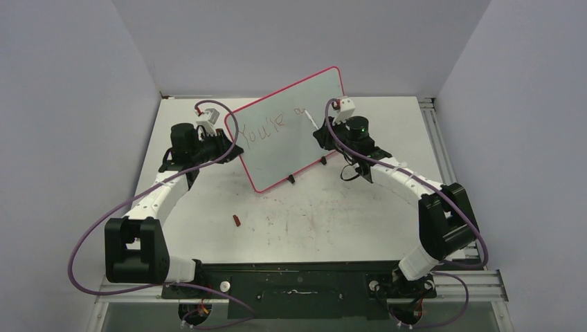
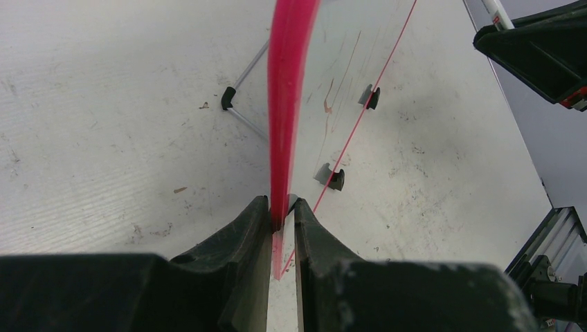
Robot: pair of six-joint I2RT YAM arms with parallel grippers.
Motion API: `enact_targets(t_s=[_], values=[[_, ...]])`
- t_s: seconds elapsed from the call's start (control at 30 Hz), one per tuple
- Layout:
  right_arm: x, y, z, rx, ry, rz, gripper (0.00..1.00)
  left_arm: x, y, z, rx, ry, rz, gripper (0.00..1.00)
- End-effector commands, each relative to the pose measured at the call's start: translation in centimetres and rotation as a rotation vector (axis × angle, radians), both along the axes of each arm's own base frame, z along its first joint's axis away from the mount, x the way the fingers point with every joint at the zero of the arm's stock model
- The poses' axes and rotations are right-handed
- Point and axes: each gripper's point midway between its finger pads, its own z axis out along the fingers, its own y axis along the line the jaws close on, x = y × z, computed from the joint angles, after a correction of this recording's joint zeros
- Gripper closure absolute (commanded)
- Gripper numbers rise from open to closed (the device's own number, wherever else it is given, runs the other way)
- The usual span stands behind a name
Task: Write a sentence on the whiteboard
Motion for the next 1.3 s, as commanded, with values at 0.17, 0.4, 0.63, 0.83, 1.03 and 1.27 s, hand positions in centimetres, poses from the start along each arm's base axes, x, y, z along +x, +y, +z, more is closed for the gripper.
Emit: enact_targets(t_s=[0.17, 0.4, 0.63, 0.83, 1.03, 1.27], values=[[0.6, 0.5, 6.0, 0.037, -0.141, 0.005, 0.95, 0.7, -0.1, 1.6, 0.012, -0.05, -0.001, 1.0], [1.0, 1.1, 5.5, 0.032, -0.135, 0.021, 0.95, 0.7, -0.1, 1.4, 0.012, -0.046, -0.003, 1.0], [1.5, 1.3, 4.7, 0.026, -0.119, 0.027, 0.95, 0.7, -0.1, 1.4, 0.014, -0.047, -0.002, 1.0], [1.6, 1.4, 3.6, 0.015, -0.094, 0.026, 0.95, 0.7, -0.1, 1.5, 0.013, -0.049, -0.004, 1.0], [1.2, 1.3, 2.6, 0.006, -0.071, 0.025, 0.95, 0.7, -0.1, 1.6, 0.012, -0.05, -0.004, 1.0], [0.3, 1.1, 0.9, -0.007, -0.037, 0.026, 0.95, 0.7, -0.2, 1.6, 0.011, -0.051, -0.005, 1.0]])
